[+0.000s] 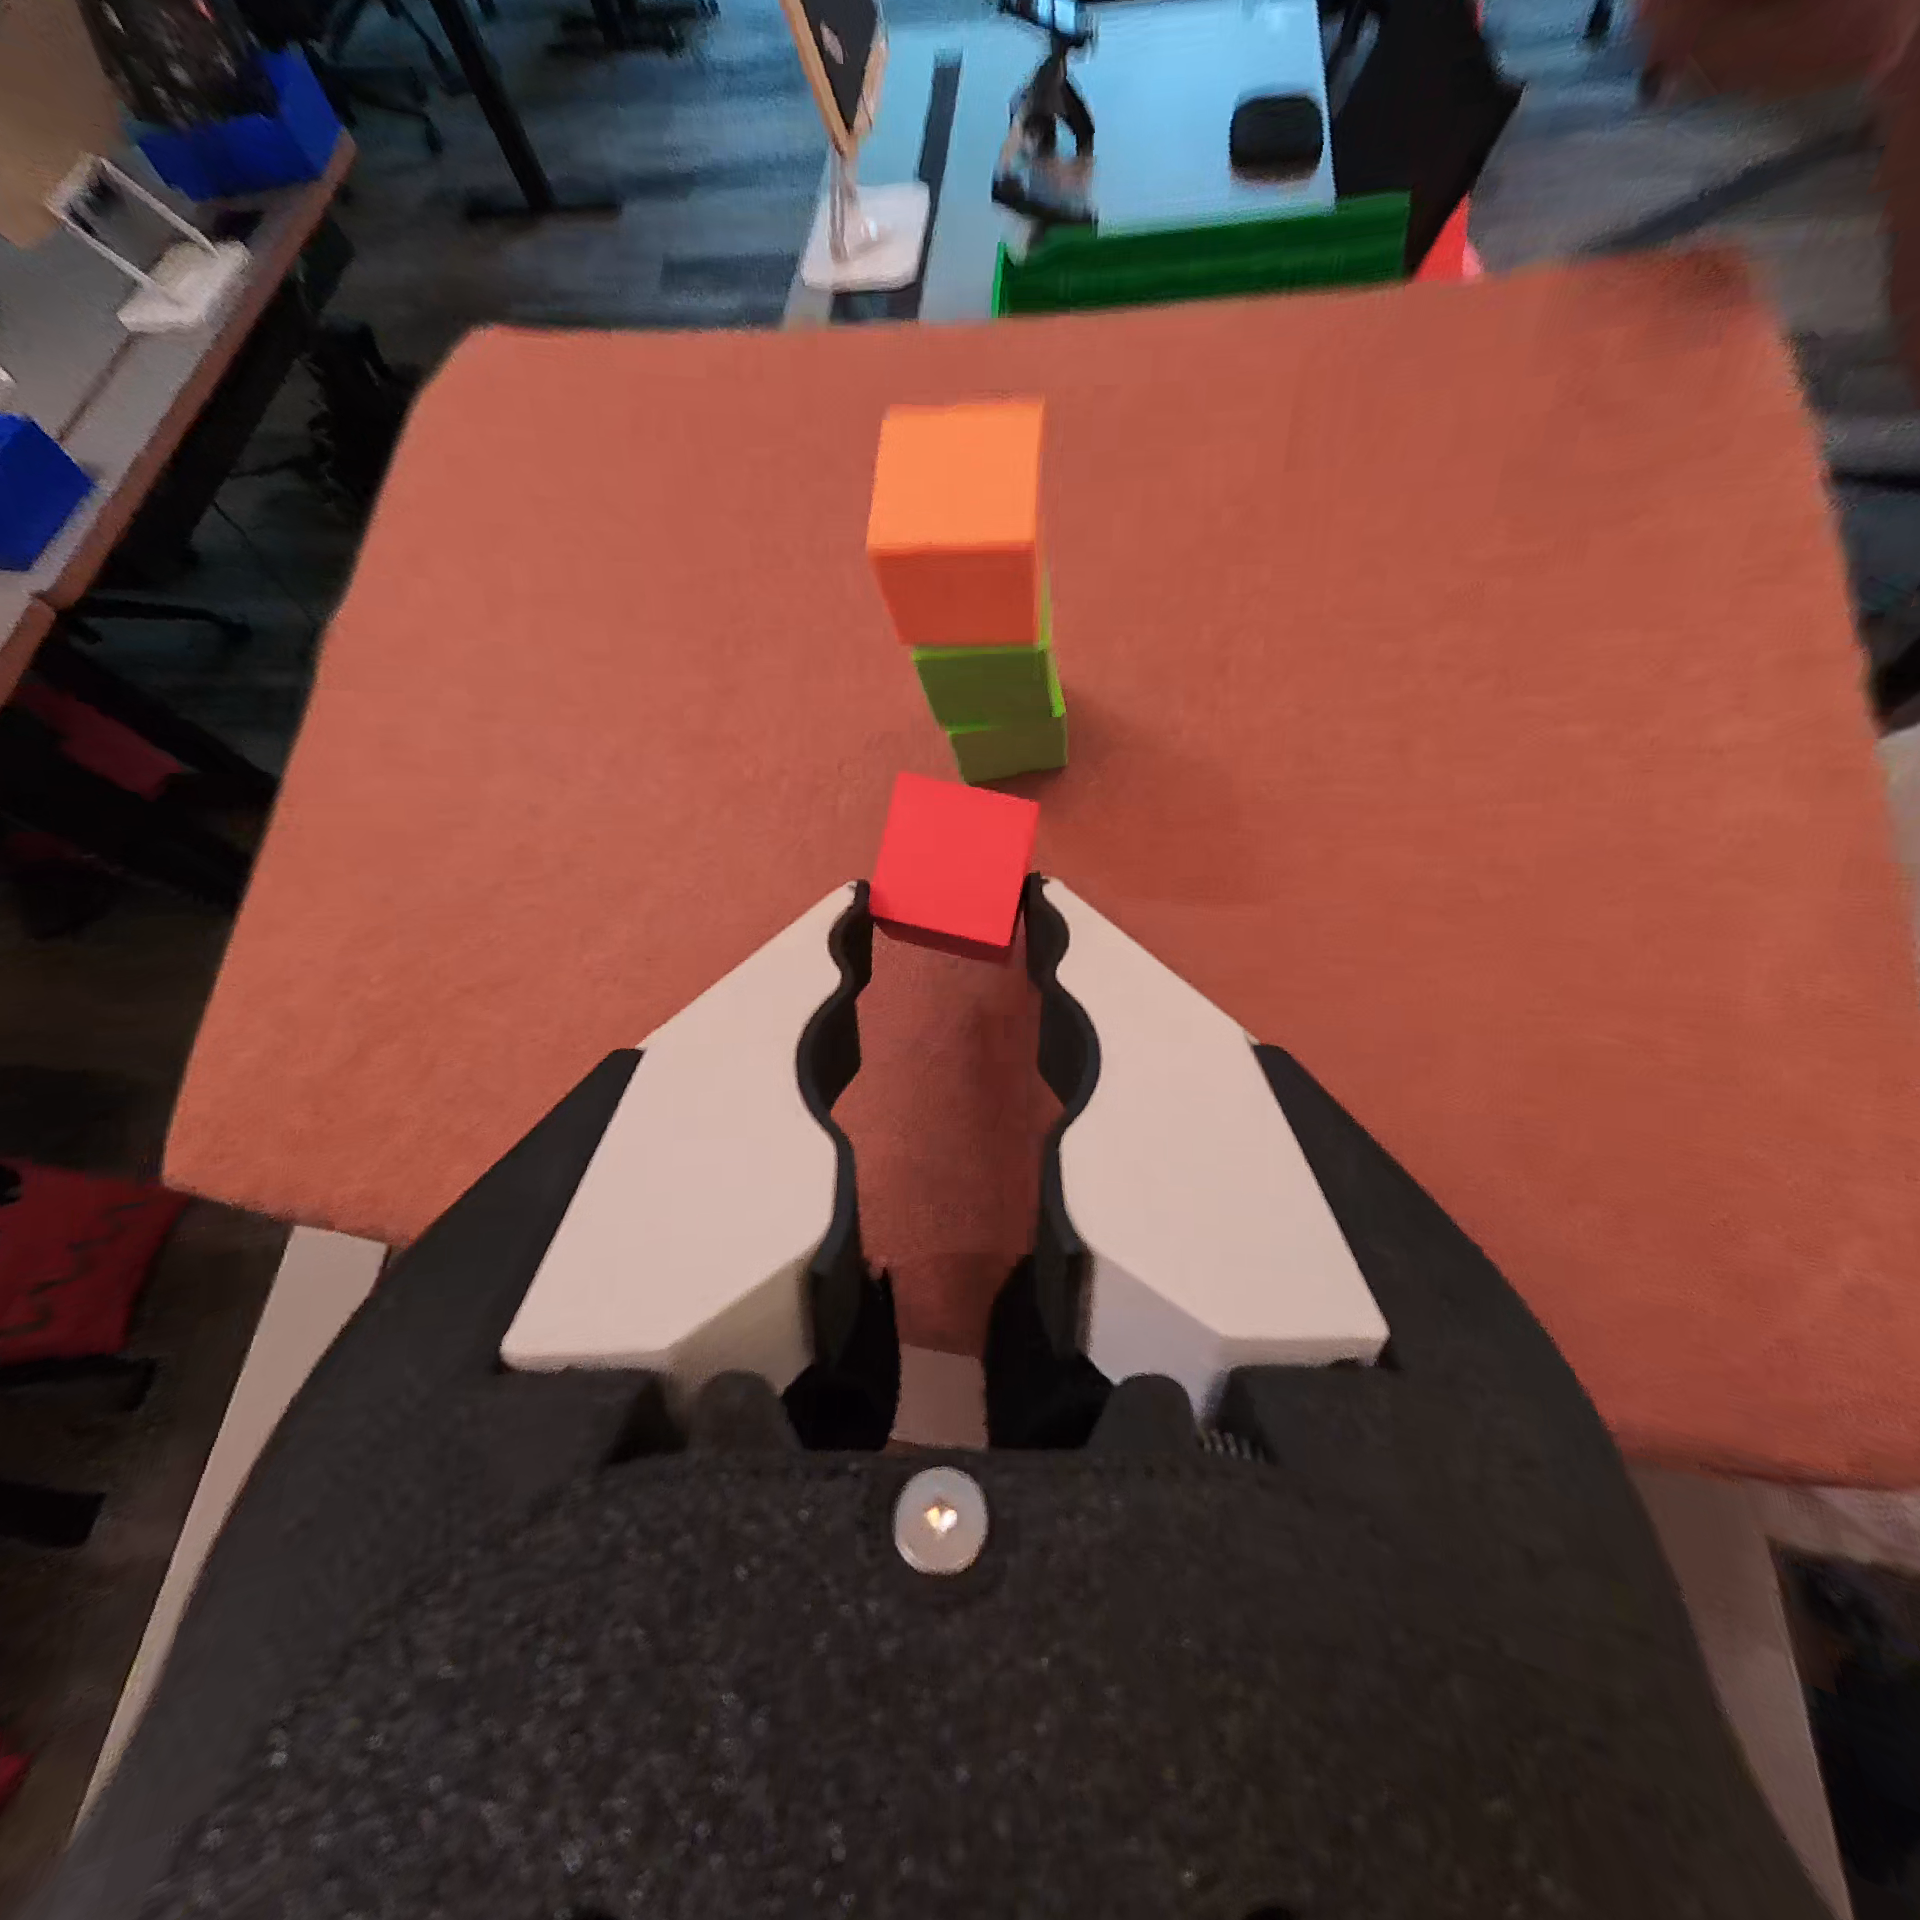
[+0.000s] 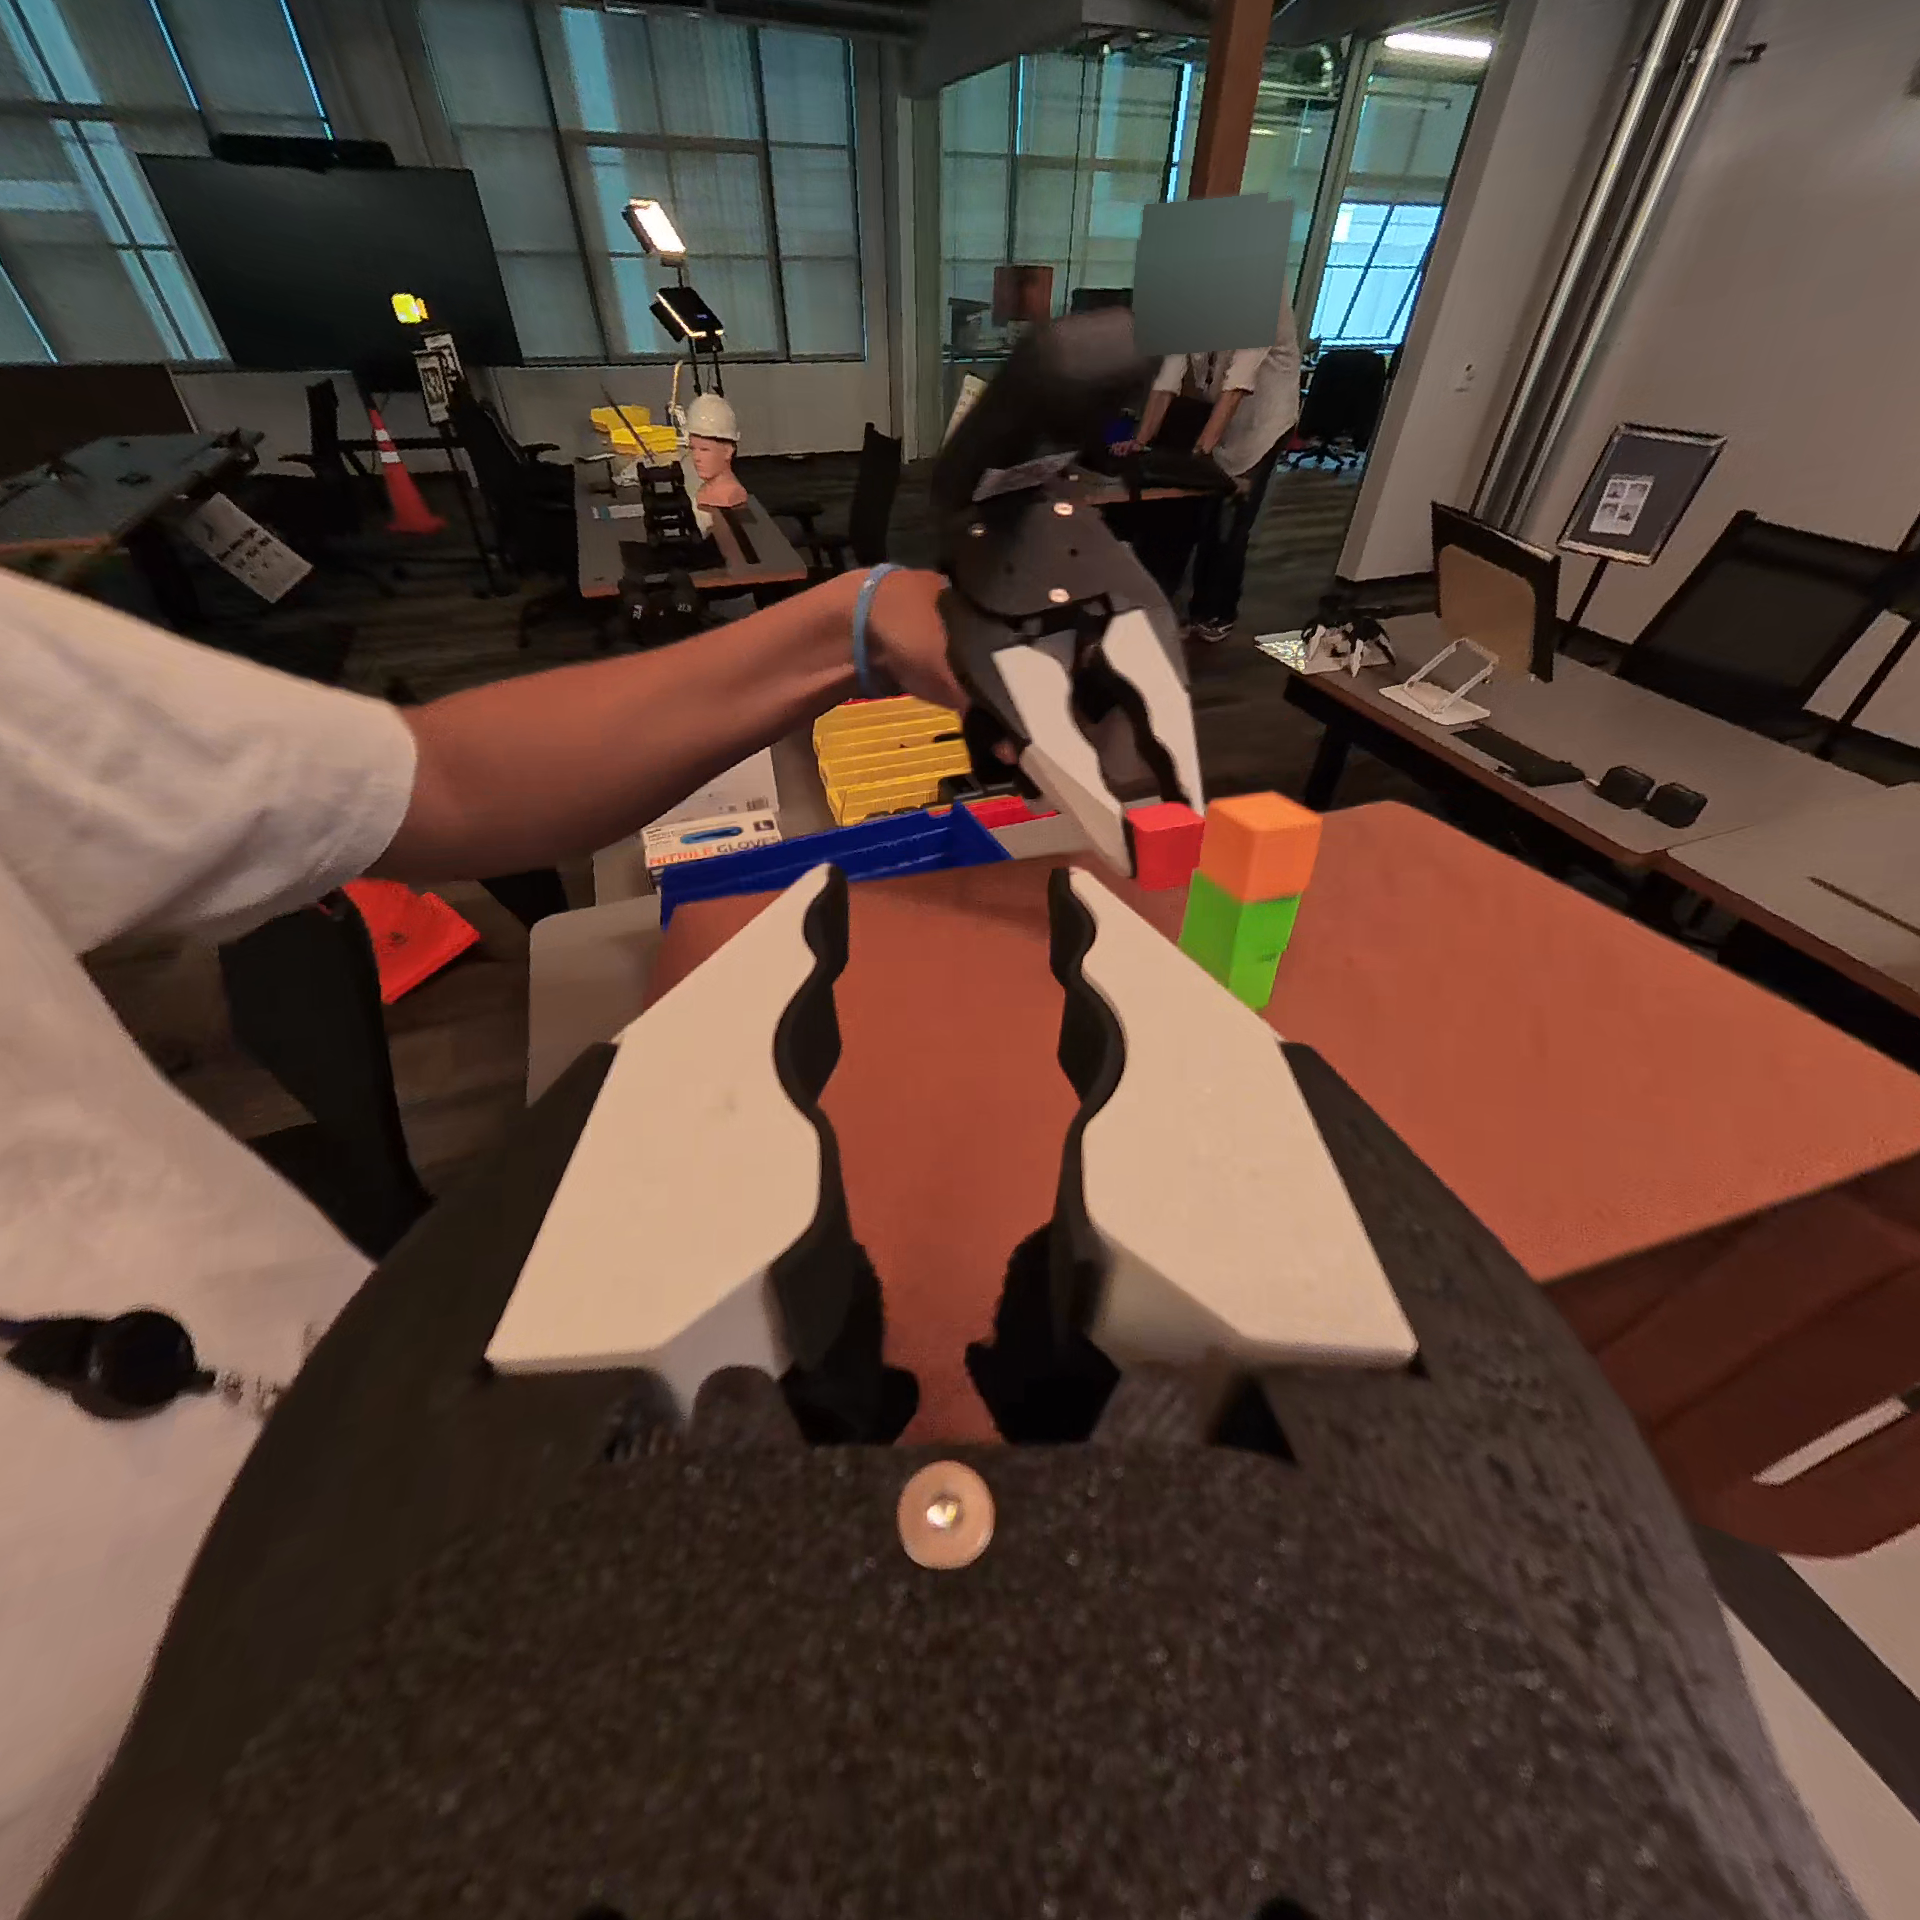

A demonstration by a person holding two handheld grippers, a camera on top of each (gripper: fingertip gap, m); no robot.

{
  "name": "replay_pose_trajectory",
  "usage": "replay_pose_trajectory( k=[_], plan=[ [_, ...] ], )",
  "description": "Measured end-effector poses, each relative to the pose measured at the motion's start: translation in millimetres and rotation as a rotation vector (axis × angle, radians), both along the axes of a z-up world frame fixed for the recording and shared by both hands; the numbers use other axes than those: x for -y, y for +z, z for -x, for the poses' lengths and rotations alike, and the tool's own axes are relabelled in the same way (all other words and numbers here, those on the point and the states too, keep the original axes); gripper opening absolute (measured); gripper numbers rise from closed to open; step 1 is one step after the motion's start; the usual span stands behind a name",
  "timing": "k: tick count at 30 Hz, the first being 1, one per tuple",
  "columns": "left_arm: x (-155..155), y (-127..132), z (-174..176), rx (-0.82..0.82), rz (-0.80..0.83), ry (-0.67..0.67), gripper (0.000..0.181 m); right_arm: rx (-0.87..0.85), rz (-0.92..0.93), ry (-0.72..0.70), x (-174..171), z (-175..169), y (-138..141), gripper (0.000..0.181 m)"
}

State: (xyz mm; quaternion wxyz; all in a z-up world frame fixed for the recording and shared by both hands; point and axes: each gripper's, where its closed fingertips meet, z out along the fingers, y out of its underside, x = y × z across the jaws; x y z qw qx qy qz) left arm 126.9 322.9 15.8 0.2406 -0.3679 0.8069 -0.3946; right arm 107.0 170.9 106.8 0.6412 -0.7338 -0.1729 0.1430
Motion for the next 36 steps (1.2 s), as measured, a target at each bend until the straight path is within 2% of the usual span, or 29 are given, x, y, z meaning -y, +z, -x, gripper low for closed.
replay_pose_trajectory(
  k=[2, 6, 9, 12, 14, 17, 19, 21, 24, 27, 31, 36],
  plan=[
    [10.3, 23.7, 9.6, 0.084, 0.044, -0.002, 0.03, -0.011, 0.01, -0.007, -23.8, 1.2, 7.1, 0.035],
    [42.7, 65.4, 32.8, 0.199, 0.098, -0.051, 0.03, 0.033, 0.057, 0.06, -67.8, 15.9, 7.9, 0.045],
    [60.2, 83.0, 45.4, 0.22, 0.132, -0.078, 0.03, 0.097, 0.079, 0.11, -85.1, 31.5, 4.6, 0.045],
    [70.7, 93.2, 52.8, 0.238, 0.154, -0.096, 0.029, 0.149, 0.076, 0.119, -92.4, 38.1, 3.1, 0.037],
    [70.4, 92.0, 53.2, 0.24, 0.124, -0.076, 0.03, 0.154, 0.07, 0.138, -89.9, 40.9, 5.1, 0.025],
    [73.7, 91.0, 56.3, 0.238, 0.121, -0.07, 0.03, 0.174, 0.091, 0.166, -85.8, 43.3, 3.6, 0.024],
    [65.0, 90.7, 56.1, 0.267, 0.084, -0.009, 0.031, 0.221, 0.107, 0.17, -85.5, 36.3, 8.4, 0.024],
    [52.1, 90.6, 60.5, 0.307, 0.086, 0.087, 0.032, 0.289, 0.165, 0.136, -91.4, 15.2, 19.3, 0.025],
    [42.2, 83.2, 71.7, 0.33, 0.158, 0.253, 0.032, 0.442, 0.408, 0.116, -102.3, -14.3, 15.8, 0.024],
    [51.7, 73.8, 85.3, 0.369, 0.206, 0.345, 0.032, 0.638, 0.635, 0.118, -113.0, -33.6, -2.4, 0.025],
    [75.3, 71.0, 100.4, 0.411, 0.284, 0.35, 0.032, 0.736, 0.816, 0.147, -121.7, -38.7, -12.5, 0.025],
    [98.1, 68.1, 112.1, 0.421, 0.265, 0.305, 0.032, 0.834, 0.953, 0.173, -123.5, -44.7, -18.2, 0.024]
  ],
)
